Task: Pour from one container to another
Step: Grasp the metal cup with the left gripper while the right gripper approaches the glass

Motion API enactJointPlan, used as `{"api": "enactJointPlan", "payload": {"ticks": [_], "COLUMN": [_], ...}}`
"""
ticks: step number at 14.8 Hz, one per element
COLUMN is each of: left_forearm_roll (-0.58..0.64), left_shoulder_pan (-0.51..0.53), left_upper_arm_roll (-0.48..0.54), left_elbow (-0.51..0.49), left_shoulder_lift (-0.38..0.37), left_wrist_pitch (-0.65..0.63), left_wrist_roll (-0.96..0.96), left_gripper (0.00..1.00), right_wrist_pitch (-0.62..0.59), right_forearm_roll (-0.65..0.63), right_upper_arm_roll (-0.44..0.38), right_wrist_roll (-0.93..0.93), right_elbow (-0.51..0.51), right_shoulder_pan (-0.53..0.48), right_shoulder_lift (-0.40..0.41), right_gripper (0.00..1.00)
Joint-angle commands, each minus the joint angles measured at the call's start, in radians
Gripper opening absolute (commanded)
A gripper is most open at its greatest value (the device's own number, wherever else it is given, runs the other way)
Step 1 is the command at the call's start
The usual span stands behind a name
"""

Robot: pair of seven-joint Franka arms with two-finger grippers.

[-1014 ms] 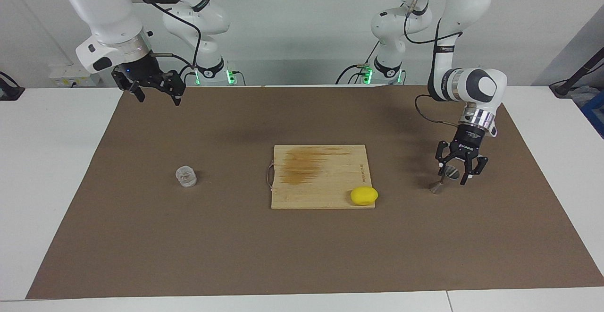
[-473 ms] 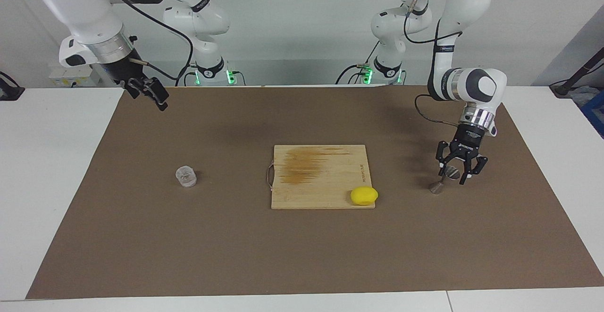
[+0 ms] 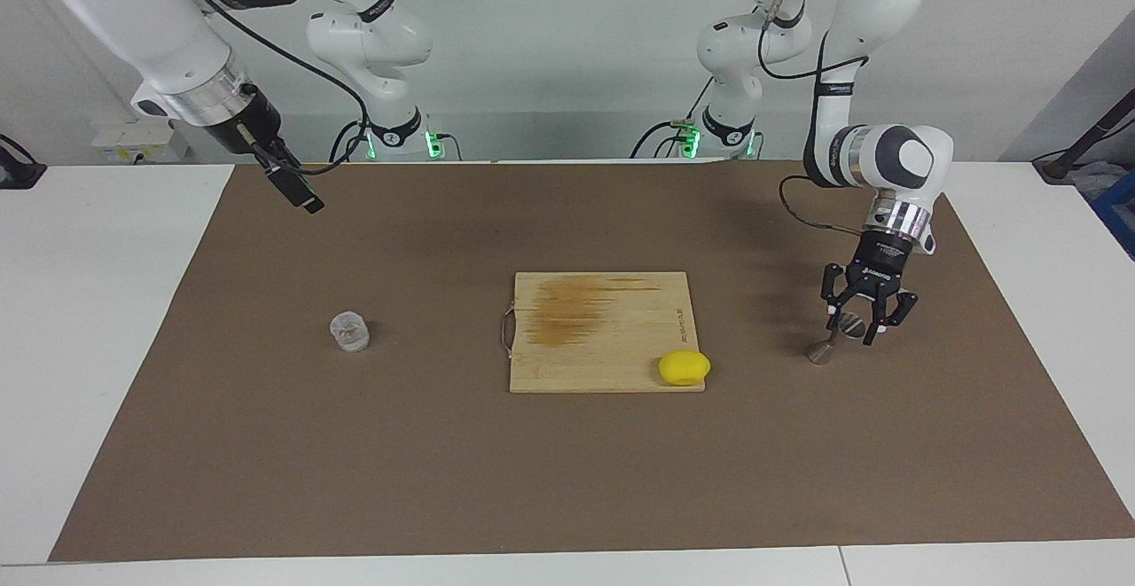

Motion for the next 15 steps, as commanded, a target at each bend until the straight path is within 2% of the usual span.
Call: {"api": "enactJointPlan", "payload": {"ticks": [1,5,8,10,12,13,14,15], "left_forearm_roll": [-0.025,-0.025,-0.025,-0.025,-0.025,-0.025,-0.025,-0.025], "left_shoulder_pan": [-0.015,-0.015,-0.016,-0.018,-0.018,-0.018,-0.024,-0.033], "left_upper_arm_roll": [0.004,0.004,0.004,0.004,0.004,0.003,0.004,0.004], "left_elbow": [-0.030,-0.032,-0.032,-0.033,-0.035,-0.035,-0.035,-0.035], "left_shoulder_lift": [-0.027,-0.027,-0.027,-0.027,-0.027,-0.027,-0.029,-0.029], "left_wrist_pitch": [0.024,0.027,0.036,0.036,0.036,0.037,0.044,0.051], "left_wrist_roll": [0.006,0.010,0.010,0.009,0.006,0.006,0.004,0.004], "left_gripper": [0.59,0.59,0.59,0.51,0.37,0.22,0.04,0.00], "right_wrist_pitch": [0.046,0.128,0.210,0.221,0.224,0.233,0.259,0.289], "right_forearm_roll": [0.110,0.223,0.278,0.328,0.335,0.342,0.361,0.370], "right_upper_arm_roll": [-0.001,-0.001,-0.001,-0.001,-0.001,-0.001,-0.001,-0.001], "right_wrist_roll": [0.083,0.094,0.046,-0.010,-0.128,-0.217,-0.240,-0.221], "right_elbow": [-0.075,-0.158,-0.216,-0.212,-0.212,-0.212,-0.212,-0.224], "right_shoulder_pan": [-0.056,-0.119,-0.143,-0.181,-0.203,-0.211,-0.217,-0.221], "right_shoulder_lift": [-0.046,-0.030,0.003,0.071,0.135,0.157,0.174,0.184], "right_gripper": [1.00,1.00,0.94,0.90,0.81,0.74,0.74,0.75]}}
